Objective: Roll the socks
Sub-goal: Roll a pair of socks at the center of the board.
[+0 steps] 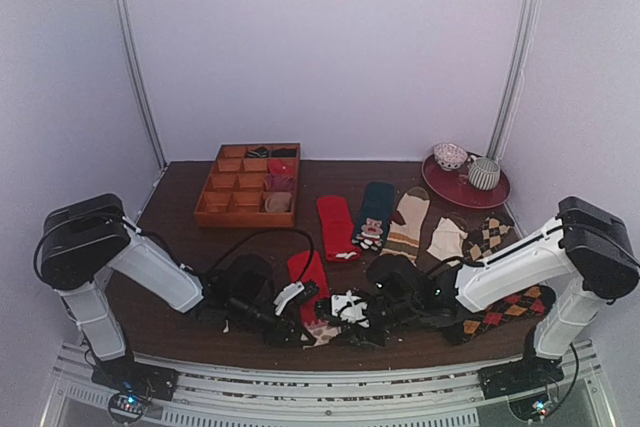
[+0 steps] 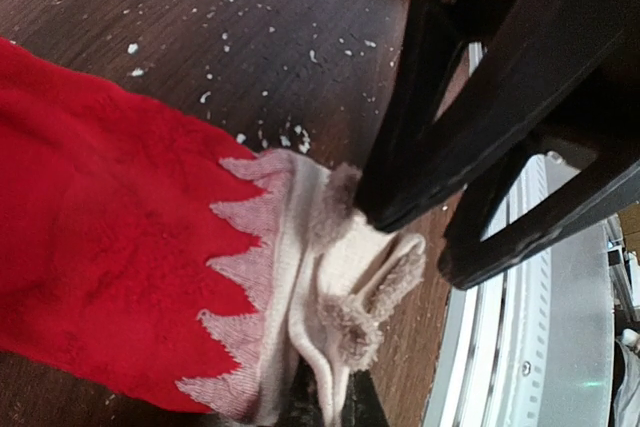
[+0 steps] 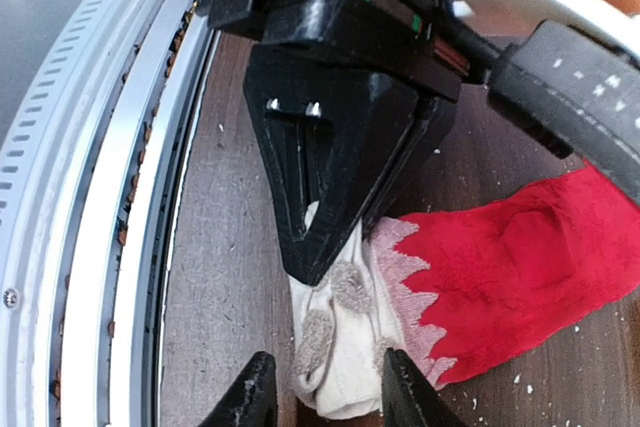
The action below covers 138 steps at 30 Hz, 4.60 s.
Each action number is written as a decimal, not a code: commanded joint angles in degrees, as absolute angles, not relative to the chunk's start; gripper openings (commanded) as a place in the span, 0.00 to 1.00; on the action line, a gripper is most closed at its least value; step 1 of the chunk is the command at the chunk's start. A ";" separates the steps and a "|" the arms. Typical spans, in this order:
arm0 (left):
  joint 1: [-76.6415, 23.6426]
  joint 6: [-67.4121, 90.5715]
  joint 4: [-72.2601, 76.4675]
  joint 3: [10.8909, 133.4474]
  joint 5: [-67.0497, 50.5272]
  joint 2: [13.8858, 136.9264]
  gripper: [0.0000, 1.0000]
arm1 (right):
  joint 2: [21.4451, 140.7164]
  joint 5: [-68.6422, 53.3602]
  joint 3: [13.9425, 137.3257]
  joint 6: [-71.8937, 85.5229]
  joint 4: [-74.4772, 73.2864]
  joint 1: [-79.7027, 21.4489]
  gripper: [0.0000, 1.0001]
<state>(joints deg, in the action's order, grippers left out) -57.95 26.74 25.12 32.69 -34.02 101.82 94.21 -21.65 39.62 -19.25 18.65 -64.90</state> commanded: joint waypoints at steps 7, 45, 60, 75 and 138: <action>-58.45 26.96 10.59 29.53 -31.30 105.83 0.00 | 99.14 -16.96 43.03 -19.79 17.80 -67.43 0.36; -66.08 5.39 33.29 21.62 -7.75 79.85 0.52 | 118.80 -61.26 52.47 39.25 15.19 -50.75 0.00; -66.62 -3.13 45.31 22.69 -10.74 90.53 0.58 | 119.81 -60.44 53.57 35.67 9.56 -49.80 0.00; -66.62 -3.29 45.29 25.75 -16.26 101.05 0.39 | 120.06 -60.45 53.25 36.98 10.89 -49.50 0.00; -56.25 26.46 16.53 25.05 -38.14 106.40 0.00 | 100.86 -14.11 44.81 -40.34 16.49 -69.41 0.36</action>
<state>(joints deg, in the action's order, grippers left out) -55.90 27.09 32.64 28.56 -40.32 102.96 99.35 -17.58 43.27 -38.81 17.47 -69.32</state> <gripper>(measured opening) 0.017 0.356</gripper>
